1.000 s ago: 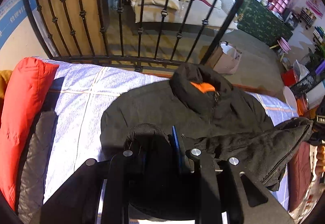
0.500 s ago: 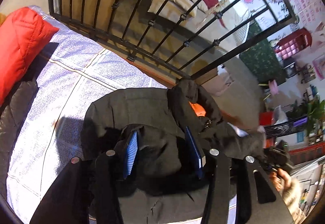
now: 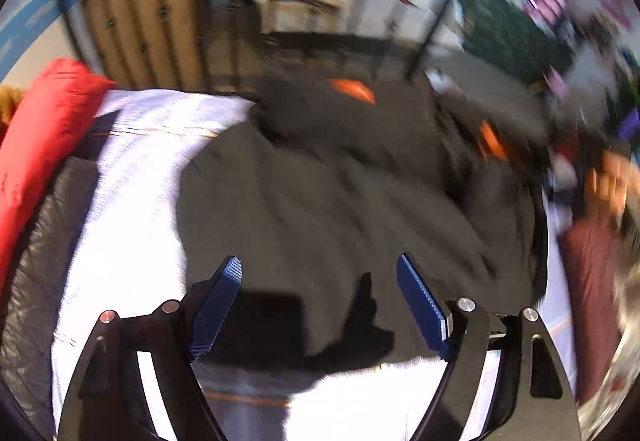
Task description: Fold large clothes
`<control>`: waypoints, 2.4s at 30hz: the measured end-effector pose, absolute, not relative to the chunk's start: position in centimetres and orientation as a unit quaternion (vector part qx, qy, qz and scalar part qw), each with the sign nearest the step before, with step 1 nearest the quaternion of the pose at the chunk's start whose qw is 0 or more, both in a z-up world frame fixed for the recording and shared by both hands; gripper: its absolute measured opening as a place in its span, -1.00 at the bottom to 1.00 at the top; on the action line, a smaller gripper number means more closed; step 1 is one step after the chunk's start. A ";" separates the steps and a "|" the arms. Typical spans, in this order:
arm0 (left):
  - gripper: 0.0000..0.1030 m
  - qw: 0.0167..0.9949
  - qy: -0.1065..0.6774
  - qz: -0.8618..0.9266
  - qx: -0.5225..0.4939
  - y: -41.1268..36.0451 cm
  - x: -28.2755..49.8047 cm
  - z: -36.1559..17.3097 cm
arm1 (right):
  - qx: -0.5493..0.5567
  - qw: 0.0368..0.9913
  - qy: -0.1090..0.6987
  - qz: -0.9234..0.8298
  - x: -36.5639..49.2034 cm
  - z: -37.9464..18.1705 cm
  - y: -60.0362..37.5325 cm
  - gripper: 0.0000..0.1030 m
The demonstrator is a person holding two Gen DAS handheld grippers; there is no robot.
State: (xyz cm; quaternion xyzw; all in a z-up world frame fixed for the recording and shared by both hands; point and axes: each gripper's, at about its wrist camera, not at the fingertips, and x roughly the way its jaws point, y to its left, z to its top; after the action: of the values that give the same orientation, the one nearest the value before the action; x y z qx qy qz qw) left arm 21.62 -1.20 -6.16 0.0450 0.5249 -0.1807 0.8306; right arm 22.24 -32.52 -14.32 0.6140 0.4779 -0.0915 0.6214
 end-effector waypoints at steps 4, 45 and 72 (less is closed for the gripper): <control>0.52 0.821 0.534 -0.185 0.084 -4.5 17.4 -8.2 | 0.408 0.732 0.537 -0.094 23.5 -9.4 -29.5 -0.16; 0.58 0.827 0.536 -0.120 0.121 -0.9 12.0 -8.4 | -0.098 0.808 0.581 -0.021 35.4 -6.8 -10.2 -0.81; 0.63 0.832 0.492 -0.180 0.181 -7.5 16.1 -7.6 | 0.083 0.819 0.566 -0.039 14.1 -9.2 -16.7 0.42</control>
State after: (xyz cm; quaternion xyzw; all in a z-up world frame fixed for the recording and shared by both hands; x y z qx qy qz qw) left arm 16.12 -7.52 -7.62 0.1812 0.4921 -0.1802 0.8321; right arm 14.08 -16.70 -9.22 0.0834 0.5662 -0.0393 0.8191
